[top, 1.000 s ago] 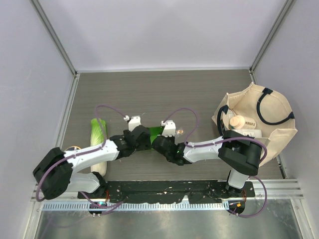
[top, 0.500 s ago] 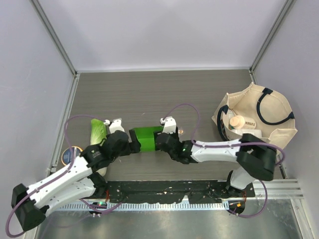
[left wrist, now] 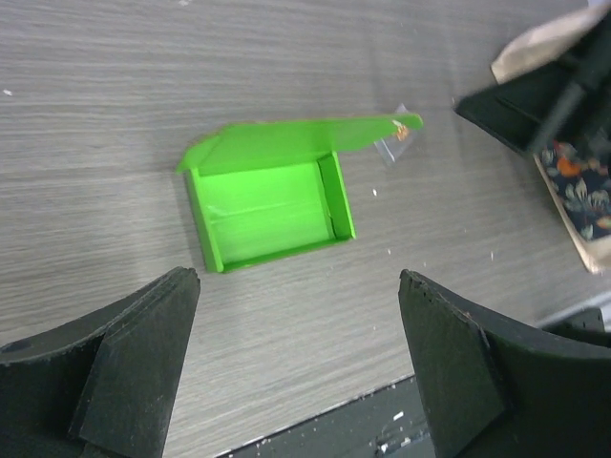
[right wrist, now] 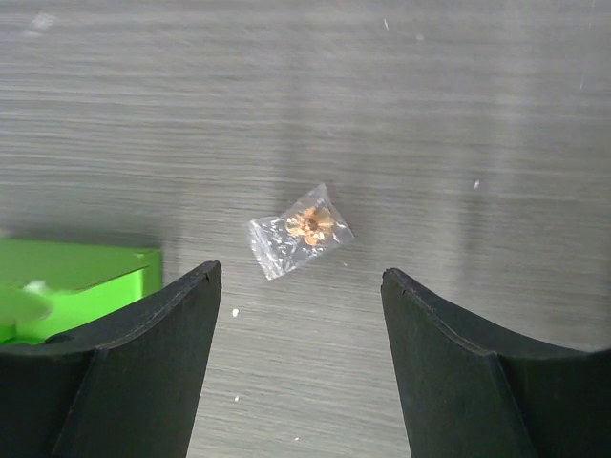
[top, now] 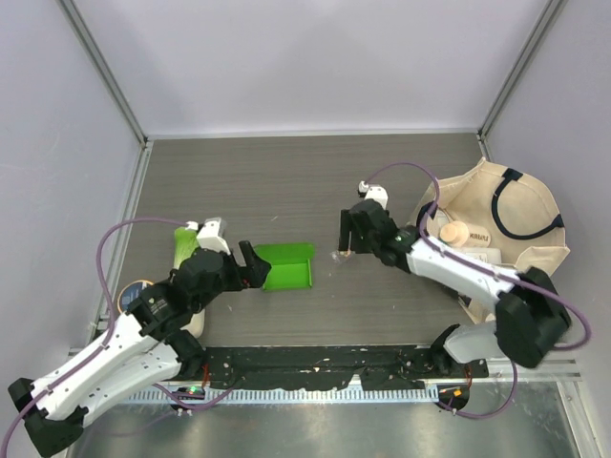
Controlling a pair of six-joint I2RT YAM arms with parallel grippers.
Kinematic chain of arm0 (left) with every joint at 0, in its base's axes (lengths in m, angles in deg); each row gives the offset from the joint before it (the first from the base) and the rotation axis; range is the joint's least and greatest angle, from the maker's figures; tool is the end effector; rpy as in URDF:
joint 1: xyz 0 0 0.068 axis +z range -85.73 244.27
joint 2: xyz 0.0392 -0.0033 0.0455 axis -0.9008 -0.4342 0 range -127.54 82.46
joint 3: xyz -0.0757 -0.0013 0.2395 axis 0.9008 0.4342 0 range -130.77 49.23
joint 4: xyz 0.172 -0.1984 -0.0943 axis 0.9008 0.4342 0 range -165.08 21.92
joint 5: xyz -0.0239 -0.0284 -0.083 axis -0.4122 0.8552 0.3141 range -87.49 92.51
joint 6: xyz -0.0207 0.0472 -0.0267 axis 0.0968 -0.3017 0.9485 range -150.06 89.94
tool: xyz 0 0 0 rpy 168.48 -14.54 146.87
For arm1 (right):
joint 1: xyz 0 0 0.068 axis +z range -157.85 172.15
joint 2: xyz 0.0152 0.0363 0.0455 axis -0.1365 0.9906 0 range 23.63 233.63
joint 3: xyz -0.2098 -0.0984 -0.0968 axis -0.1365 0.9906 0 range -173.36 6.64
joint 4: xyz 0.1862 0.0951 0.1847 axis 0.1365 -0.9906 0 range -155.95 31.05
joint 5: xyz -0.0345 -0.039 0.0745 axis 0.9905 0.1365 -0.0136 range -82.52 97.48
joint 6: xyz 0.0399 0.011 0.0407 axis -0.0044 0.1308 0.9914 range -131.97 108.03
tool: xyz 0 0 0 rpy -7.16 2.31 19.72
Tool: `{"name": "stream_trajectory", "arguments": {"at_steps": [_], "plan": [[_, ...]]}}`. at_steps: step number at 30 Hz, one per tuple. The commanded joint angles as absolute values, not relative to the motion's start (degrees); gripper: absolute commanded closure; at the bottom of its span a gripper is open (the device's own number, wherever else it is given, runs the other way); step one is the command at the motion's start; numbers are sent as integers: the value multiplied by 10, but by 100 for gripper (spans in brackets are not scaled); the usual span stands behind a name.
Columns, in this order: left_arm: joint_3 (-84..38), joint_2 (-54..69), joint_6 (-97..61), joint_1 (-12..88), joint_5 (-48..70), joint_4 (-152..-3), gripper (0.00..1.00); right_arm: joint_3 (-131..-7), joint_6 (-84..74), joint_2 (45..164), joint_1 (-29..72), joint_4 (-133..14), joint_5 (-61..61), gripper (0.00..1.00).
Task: Fold the paper box
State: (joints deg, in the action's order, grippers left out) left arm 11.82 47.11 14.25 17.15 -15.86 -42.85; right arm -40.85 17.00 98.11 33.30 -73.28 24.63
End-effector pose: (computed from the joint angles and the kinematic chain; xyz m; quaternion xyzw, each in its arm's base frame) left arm 0.1338 -0.1246 0.2657 -0.0587 0.8573 -0.2559 0.4428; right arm 0.2363 0.1901 0.2050 -0.0345 0.9024 0.1229 0.4116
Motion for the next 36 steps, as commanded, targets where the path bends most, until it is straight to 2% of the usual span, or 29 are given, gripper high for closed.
{"name": "stream_trajectory", "arguments": {"at_steps": [1, 6, 11, 12, 16, 24, 26, 30, 31, 36], "plan": [[99, 454, 110, 173, -79, -465, 10, -541, 269, 1095, 319, -928, 278, 27], [104, 467, 109, 173, -26, -462, 11, -676, 458, 1239, 318, -1039, 304, 25], [120, 532, 135, 173, -27, -468, 11, -794, 603, 1348, 322, -1157, 316, 25], [121, 539, 138, 173, -26, -466, 11, -801, 620, 1371, 321, -1187, 312, 25], [103, 565, 140, 173, -41, -441, 11, -774, 651, 1380, 325, -1147, 274, 27], [76, 596, 129, 173, -36, -399, 11, -726, 714, 1377, 334, -1116, 272, 36], [69, 600, 115, 173, -41, -386, 11, -708, 734, 1372, 341, -1116, 273, 47], [51, 605, 96, 174, -65, -371, 11, -680, 750, 1363, 350, -1110, 291, 61], [50, 605, 94, 173, -69, -370, 11, -675, 748, 1359, 351, -1102, 294, 67], [48, 602, 100, 173, -73, -371, 10, -652, 726, 1315, 371, -1100, 345, 82]]}}
